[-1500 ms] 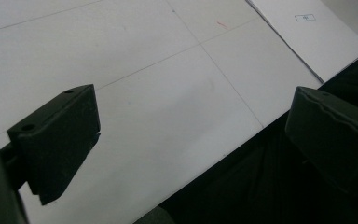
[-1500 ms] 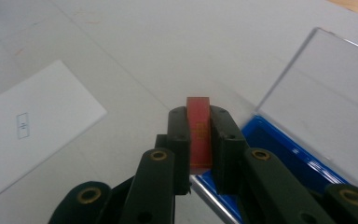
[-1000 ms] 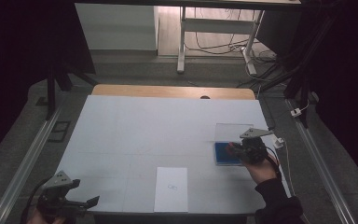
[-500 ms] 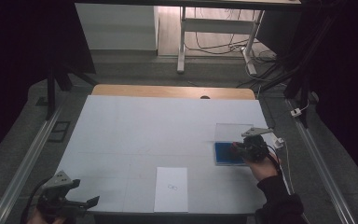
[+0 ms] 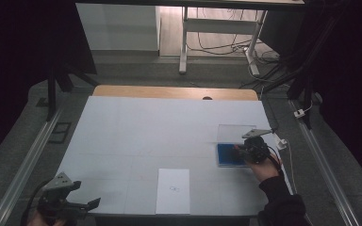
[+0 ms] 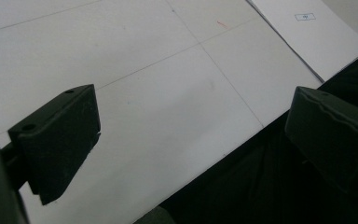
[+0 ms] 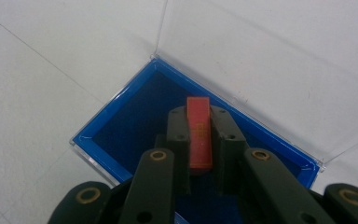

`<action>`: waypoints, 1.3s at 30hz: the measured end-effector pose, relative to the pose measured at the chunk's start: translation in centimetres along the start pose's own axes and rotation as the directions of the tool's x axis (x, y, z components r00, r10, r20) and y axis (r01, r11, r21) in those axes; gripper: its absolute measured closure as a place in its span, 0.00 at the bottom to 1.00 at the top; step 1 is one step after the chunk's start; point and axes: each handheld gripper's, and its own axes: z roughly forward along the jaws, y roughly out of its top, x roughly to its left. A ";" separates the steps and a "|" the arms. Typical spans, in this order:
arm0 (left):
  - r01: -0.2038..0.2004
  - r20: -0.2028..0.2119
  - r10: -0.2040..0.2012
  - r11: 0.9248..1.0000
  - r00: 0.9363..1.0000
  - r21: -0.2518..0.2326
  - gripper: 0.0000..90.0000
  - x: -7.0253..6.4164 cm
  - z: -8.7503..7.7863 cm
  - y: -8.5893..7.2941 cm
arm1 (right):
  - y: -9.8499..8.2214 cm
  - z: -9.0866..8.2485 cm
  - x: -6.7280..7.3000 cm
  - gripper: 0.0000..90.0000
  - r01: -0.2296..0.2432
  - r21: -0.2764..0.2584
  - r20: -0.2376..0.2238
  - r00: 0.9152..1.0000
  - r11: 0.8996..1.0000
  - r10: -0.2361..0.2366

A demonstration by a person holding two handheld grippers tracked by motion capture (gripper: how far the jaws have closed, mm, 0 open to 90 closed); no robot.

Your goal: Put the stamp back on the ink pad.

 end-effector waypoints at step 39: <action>0.005 0.005 -0.005 1.000 1.000 -0.005 0.04 0.1 -0.1 0.0 | 0.9 -2.8 2.7 0.26 -0.037 -0.121 -0.048 0.998 0.992 0.031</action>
